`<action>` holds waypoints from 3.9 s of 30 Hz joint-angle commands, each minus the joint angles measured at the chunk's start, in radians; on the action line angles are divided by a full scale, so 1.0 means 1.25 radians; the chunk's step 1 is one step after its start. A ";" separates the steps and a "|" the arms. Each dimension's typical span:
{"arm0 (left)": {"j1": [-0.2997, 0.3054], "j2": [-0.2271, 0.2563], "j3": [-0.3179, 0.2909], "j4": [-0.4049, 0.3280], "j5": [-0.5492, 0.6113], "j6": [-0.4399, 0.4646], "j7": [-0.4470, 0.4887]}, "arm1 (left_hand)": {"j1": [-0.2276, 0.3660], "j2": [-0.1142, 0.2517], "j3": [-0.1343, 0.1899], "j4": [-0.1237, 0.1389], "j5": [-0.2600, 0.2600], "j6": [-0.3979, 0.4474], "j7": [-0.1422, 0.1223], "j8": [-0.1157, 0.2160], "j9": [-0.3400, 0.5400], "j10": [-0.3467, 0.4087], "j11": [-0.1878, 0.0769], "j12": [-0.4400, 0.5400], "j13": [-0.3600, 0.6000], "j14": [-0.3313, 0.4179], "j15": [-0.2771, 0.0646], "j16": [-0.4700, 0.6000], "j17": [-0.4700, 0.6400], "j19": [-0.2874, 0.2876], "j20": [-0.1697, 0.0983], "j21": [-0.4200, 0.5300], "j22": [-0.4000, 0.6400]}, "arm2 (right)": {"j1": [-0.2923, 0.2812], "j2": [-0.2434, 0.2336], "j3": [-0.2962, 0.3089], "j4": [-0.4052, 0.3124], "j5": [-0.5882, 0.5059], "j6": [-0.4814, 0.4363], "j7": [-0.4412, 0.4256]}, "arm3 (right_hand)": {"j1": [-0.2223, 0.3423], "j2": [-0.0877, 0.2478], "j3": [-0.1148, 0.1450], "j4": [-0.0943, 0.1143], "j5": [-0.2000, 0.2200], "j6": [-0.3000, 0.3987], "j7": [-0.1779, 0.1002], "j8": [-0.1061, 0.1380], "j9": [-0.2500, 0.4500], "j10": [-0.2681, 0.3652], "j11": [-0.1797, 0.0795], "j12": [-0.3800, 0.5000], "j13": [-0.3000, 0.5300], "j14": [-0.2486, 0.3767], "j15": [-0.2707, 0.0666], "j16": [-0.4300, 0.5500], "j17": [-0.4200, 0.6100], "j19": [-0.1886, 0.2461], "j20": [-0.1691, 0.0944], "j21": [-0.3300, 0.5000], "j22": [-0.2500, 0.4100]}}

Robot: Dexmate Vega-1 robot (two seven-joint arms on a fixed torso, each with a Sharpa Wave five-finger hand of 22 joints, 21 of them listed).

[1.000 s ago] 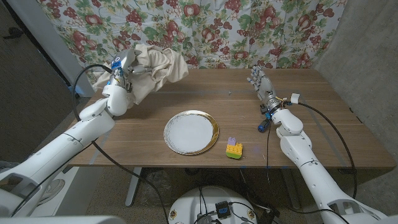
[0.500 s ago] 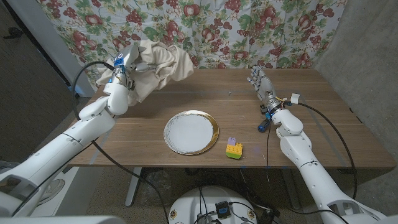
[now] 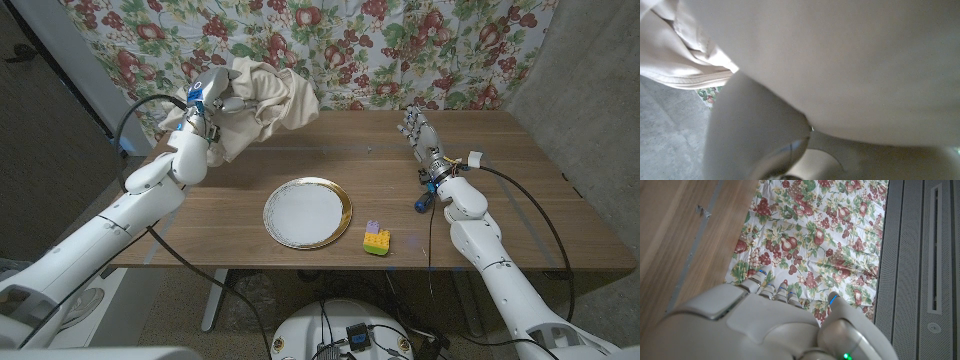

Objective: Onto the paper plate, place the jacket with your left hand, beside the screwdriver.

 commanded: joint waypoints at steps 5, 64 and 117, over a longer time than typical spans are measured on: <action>0.025 -0.004 -0.028 -0.046 0.002 -0.037 -0.030 | 0.186 0.185 -0.001 0.004 0.003 0.008 0.000 -0.001 0.002 0.008 -0.001 -0.002 0.004 0.019 -0.053 -0.002 0.005 -0.003 -0.003 0.007 -0.004 | -0.006 0.002 0.004 -0.004 0.004 0.009 0.002 | 0.003 0.005 0.007 0.002 -0.004 0.002 -0.001 0.003 0.003 0.004 0.003 0.001 0.002 0.002 -0.001 0.001 0.002 0.006 -0.025 0.002 0.002; 0.081 -0.031 -0.087 -0.155 0.015 -0.171 -0.143 | 0.177 0.182 -0.001 0.005 0.002 0.015 -0.013 -0.017 0.005 0.020 -0.011 -0.025 0.022 0.029 -0.053 -0.010 0.039 -0.024 -0.007 0.035 -0.049 | -0.023 0.006 0.014 -0.012 0.011 0.020 0.006 | 0.001 0.004 0.007 0.002 -0.004 0.002 -0.001 0.003 0.002 0.002 0.002 0.000 0.002 0.003 0.000 0.000 0.002 0.006 -0.024 0.002 0.002; 0.089 -0.032 -0.111 -0.185 -0.053 -0.292 -0.330 | 0.171 0.181 -0.002 0.005 0.003 0.020 -0.018 -0.029 0.007 0.028 -0.016 -0.046 0.038 0.029 -0.053 -0.017 0.075 -0.047 -0.006 0.054 -0.089 | -0.020 0.013 0.017 -0.003 0.012 0.040 0.005 | 0.000 0.003 0.007 0.001 -0.004 0.002 -0.001 0.003 0.002 0.000 -0.001 0.000 0.002 0.004 0.000 0.000 0.001 0.008 -0.023 0.002 0.002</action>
